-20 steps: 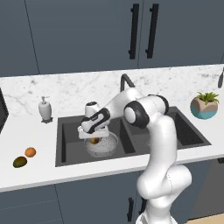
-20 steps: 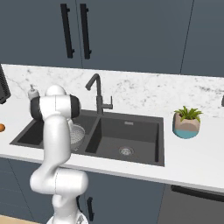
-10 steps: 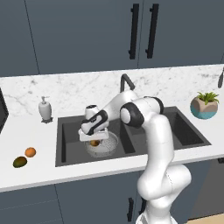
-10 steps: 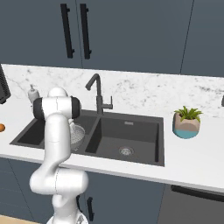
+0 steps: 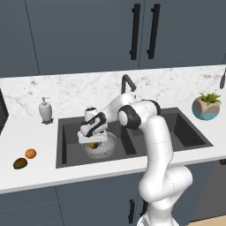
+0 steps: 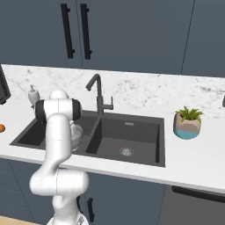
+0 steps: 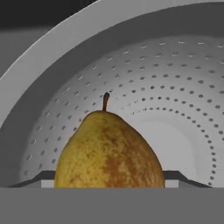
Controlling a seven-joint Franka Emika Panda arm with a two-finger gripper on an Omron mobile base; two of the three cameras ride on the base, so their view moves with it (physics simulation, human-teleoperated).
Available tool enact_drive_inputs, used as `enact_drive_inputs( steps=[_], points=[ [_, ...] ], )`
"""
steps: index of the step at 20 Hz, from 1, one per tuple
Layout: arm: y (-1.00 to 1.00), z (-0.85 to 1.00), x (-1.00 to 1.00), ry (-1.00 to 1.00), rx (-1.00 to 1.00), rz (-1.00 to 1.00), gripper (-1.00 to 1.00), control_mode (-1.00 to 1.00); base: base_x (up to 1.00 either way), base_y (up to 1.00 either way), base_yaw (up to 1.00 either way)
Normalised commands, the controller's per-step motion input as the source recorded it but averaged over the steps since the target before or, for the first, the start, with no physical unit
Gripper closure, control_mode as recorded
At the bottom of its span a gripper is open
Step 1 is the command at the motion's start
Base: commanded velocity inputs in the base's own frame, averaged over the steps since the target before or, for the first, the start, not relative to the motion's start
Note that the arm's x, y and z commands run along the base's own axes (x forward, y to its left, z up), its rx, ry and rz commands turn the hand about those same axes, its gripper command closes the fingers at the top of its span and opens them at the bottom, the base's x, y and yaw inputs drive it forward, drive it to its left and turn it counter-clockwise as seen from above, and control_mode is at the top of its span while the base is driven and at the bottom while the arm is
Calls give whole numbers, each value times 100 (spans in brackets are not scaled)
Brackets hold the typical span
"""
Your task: Put the colander in the sink, put the tangerine, pear, mango in the colander, and turn on the sink faucet and pour water over the colander.
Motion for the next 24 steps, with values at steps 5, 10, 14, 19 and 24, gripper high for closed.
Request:
enact_drive_inputs(
  steps=[5, 10, 14, 19, 24],
  points=[
    [0, -15, 6, 1, 0, 0, -100, -100, 0, 0, 0],
    [-12, 0, -15, 3, 0, 0, -100, -100, 0, 0, 0],
    [-12, 16, -23, 1, 0, 0, -100, -100, 0, 0, 0],
    [-6, 25, -28, 0, 0, 0, -100, -100, 0, 0, 0],
    [0, 54, -37, -2, 0, 0, -100, -100, 0, 0, 0]
  ],
)
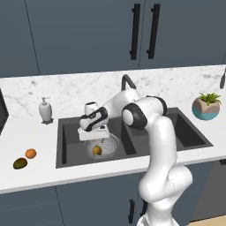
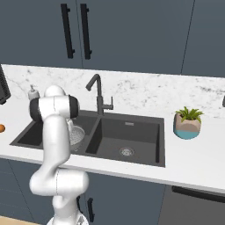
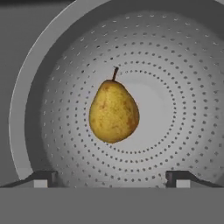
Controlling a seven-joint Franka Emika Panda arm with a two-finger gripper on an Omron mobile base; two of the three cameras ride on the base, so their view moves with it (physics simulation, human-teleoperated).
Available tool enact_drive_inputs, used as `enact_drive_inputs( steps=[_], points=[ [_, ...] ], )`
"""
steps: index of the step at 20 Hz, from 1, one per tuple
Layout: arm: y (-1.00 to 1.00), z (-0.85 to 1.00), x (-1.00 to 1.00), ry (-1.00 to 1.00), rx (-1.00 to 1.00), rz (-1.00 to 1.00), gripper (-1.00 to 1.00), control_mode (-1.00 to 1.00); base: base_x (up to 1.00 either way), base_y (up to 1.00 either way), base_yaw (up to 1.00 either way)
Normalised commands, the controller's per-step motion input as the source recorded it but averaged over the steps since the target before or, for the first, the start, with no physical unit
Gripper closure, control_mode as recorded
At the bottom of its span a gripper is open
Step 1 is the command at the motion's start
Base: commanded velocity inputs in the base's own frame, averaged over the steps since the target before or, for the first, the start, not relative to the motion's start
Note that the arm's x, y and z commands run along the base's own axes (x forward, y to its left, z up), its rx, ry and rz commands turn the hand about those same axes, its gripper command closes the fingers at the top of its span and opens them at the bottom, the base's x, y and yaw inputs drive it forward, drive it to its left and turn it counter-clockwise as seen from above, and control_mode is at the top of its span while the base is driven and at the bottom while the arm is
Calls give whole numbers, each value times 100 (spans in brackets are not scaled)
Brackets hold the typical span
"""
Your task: Put the colander in the sink, put the tangerine, pear, mango in the colander, and turn on the sink faucet and pour water over the colander.
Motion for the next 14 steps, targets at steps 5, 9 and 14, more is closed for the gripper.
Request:
enact_drive_inputs(
  steps=[5, 9, 14],
  points=[
    [0, 67, -66, -5, 0, 0, -100, -100, 0, 0, 0],
    [0, 59, -72, -7, 0, 0, -100, -100, 0, 0, 0],
    [0, 54, -72, -20, 0, 0, -100, -100, 0, 0, 0]
  ],
)
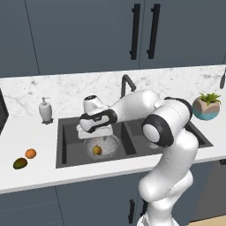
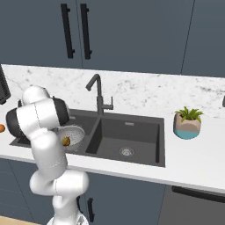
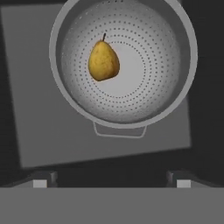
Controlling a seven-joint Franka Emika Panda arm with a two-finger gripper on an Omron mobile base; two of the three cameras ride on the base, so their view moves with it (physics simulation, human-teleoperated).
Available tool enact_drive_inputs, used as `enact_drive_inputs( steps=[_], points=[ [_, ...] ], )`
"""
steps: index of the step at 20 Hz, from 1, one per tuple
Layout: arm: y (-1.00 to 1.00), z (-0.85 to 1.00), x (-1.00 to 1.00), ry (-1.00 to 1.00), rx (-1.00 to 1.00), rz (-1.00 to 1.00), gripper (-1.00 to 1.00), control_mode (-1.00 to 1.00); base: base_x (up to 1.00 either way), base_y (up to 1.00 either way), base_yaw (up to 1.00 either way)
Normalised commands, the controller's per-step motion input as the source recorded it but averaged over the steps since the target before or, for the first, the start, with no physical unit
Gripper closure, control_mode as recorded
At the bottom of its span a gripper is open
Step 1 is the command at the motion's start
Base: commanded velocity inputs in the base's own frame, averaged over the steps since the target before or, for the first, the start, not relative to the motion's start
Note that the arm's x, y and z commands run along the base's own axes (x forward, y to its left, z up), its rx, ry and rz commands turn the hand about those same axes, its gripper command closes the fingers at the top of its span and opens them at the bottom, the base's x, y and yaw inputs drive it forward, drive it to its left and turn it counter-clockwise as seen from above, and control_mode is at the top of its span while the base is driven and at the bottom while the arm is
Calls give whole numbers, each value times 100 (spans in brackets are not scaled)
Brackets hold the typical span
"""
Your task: Put the colander in the sink, put the tangerine, pear, mango in the colander, and turn on the sink faucet and pour water over the colander.
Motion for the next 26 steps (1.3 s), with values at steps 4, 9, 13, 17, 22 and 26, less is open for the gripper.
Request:
enact_drive_inputs(
  steps=[4, 9, 13, 17, 22, 26],
  points=[
    [11, 58, -63, -18, 1, 0, -100, -100, 0, 0, 0],
    [48, 51, -39, -9, 4, 0, -100, -100, 0, 0, 0],
    [67, 47, -17, -1, 7, 0, -100, -100, 0, 0, 0],
    [66, 38, -13, 5, 13, 2, -100, -100, 0, 0, 0],
    [72, 13, -15, 1, 6, 9, -100, -100, 0, 0, 0],
    [78, -2, -2, 0, 2, 2, -100, -100, 0, 0, 0]
  ],
)
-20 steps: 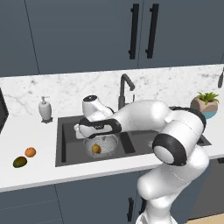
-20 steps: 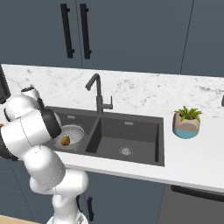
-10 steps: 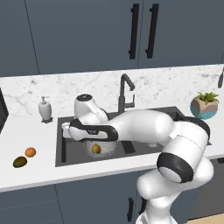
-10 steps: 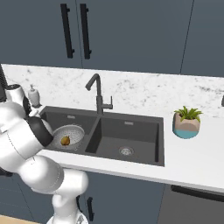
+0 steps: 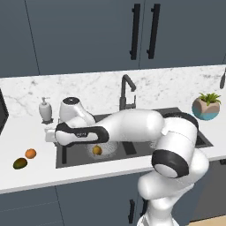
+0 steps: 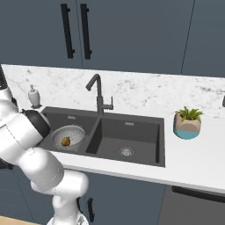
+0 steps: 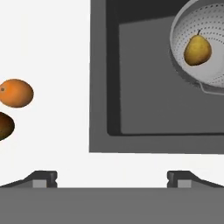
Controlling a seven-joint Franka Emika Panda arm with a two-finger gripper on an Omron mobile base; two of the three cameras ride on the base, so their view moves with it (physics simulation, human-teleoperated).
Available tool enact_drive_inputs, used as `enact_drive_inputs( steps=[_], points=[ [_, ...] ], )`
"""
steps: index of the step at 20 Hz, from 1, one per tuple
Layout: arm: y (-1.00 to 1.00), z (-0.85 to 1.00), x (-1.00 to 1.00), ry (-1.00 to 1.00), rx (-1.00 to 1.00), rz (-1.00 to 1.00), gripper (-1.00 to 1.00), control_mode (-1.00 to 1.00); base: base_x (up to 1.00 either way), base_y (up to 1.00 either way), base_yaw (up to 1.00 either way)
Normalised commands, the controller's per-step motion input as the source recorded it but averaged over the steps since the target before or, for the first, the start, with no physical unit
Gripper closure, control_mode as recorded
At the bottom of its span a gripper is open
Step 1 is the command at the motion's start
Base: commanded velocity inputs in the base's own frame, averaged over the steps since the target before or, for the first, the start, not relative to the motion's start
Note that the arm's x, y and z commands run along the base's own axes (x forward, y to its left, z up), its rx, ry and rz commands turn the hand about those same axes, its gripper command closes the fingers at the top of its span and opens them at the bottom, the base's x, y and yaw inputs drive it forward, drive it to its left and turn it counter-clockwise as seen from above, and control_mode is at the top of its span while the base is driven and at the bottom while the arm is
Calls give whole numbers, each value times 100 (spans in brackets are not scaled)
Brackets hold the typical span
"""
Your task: Put the colander in the sink, put the tangerine, pear, mango in the colander, and turn on the sink faucet and pour water over the colander.
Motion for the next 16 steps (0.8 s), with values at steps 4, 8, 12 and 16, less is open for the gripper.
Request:
enact_drive_inputs(
  steps=[4, 8, 12, 16],
  points=[
    [72, 1, -1, 0, 1, 0, -100, -100, 0, 0, 0],
    [58, 3, 5, 1, 0, 0, -100, -100, 0, 0, 0],
    [46, -6, 20, 0, 0, 0, -100, -100, 0, 0, 0],
    [34, -24, 14, 0, 0, 0, -100, -100, 0, 0, 0]
  ],
)
